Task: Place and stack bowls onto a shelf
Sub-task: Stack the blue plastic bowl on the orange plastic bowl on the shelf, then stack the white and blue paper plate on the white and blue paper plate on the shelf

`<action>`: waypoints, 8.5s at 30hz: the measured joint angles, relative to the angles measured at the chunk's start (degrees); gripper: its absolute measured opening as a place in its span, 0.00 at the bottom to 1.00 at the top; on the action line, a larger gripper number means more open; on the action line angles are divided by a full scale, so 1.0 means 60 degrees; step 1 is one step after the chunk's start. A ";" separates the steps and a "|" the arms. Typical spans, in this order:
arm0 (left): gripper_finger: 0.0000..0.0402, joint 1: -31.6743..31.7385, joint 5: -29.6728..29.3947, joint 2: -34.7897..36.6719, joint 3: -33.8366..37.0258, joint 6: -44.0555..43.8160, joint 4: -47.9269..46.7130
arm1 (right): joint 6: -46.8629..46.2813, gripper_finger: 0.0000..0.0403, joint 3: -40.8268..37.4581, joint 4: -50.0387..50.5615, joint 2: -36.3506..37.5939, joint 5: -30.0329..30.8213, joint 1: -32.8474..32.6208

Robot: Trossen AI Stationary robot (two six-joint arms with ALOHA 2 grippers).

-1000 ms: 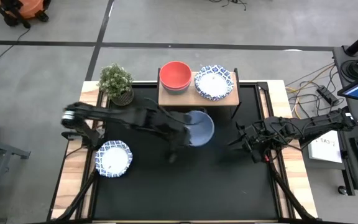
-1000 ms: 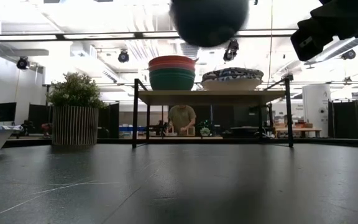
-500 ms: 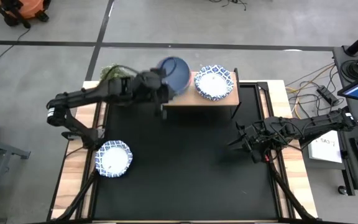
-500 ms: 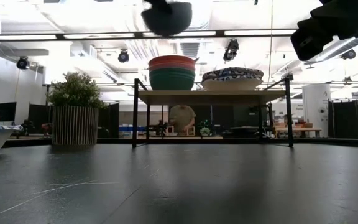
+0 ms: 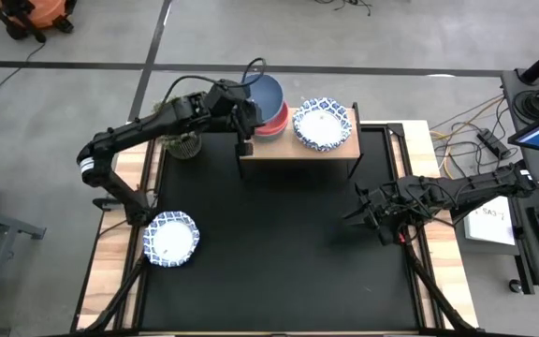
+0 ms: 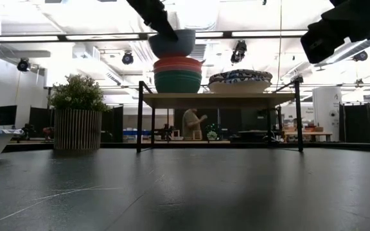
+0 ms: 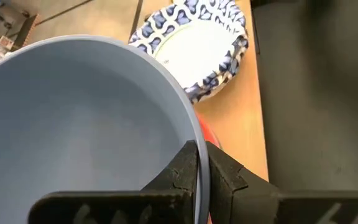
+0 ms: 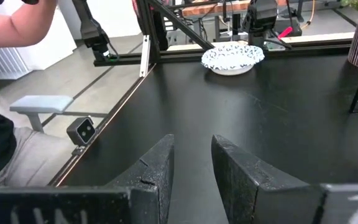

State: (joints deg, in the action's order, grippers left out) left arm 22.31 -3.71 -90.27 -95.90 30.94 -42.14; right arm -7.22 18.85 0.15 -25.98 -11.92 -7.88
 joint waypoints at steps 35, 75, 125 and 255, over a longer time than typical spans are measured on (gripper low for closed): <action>0.23 0.0085 0.0013 -0.0551 -0.0816 -0.0256 -0.0206 | -0.0033 0.24 0.0000 0.0028 0.0000 -0.0004 0.0000; 0.15 0.1052 -0.0214 -0.0180 0.0607 -0.1166 0.0012 | -0.0210 0.24 0.0000 0.0072 -0.0015 -0.0008 0.0000; 0.41 -0.7904 0.0723 0.1377 0.7417 -1.8242 -0.2432 | -0.0113 0.24 -0.0066 -0.0241 -0.0018 -0.0004 0.0000; 0.34 -0.6098 -0.4921 -0.2111 -0.6212 -0.5454 -0.6298 | -0.0311 0.24 0.2412 -0.1591 -0.4042 0.7427 0.3150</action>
State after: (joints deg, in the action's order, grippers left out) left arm -14.28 -33.24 -102.94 -133.17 -1.79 -79.93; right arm -9.09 33.32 -9.40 -50.23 32.64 11.02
